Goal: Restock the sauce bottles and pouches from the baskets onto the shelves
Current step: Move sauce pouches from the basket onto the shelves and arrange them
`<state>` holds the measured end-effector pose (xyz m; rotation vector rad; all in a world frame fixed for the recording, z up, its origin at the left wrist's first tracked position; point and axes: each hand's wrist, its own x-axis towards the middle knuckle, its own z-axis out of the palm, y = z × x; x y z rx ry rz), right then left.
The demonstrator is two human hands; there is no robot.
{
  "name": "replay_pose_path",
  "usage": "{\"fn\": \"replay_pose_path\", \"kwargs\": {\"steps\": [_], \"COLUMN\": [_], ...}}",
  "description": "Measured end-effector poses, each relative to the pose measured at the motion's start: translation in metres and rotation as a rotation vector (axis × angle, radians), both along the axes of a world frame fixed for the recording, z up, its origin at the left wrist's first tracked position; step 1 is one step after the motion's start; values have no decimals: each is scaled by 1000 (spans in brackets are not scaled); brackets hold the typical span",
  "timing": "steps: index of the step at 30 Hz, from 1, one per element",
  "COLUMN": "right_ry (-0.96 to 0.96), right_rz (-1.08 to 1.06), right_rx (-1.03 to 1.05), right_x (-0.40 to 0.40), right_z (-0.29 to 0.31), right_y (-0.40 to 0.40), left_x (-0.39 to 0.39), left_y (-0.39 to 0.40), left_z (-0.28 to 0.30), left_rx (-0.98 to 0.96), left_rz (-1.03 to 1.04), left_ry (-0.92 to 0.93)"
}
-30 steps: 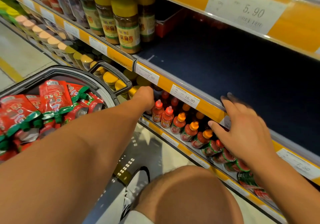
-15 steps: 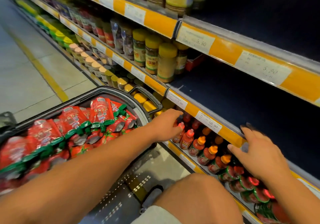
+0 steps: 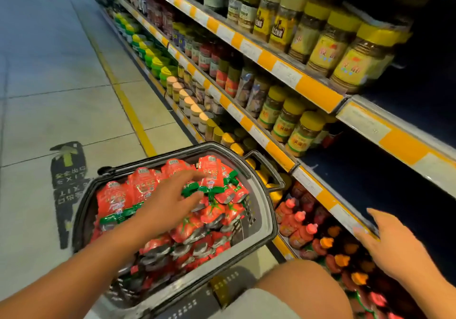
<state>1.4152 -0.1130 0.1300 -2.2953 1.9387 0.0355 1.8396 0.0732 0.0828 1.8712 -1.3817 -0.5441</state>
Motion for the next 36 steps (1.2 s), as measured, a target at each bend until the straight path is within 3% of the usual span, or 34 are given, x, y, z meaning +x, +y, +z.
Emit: {"fn": "replay_pose_path", "kwargs": {"steps": [4,9,13,17,22,24,29,36], "right_ry": [-221,-343,-331,-198,-62,-5,-5,-97], "right_rz": [219,556,748,885,949,973,896,820], "right_rx": [-53,27,78,109,148,151,156,51], "right_x": [99,223,302,350,379,386,392,387], "right_z": [20,16,-16,-54,-82,-90,-104,-105], "right_y": [21,57,88,114,129,130,142,160], "left_x": [54,108,136,139,122,116,117,118], "left_y": [37,81,111,131,133,129,118,124], "left_z": [-3,-10,-20,-39,-69,-83,-95,-101], "left_rx": [-21,7,0,68,288,340,176,163], "left_rz": [187,415,466,378,144,122,237,231], "left_ry": [91,130,54,19,-74,-195,-275,-301]}}
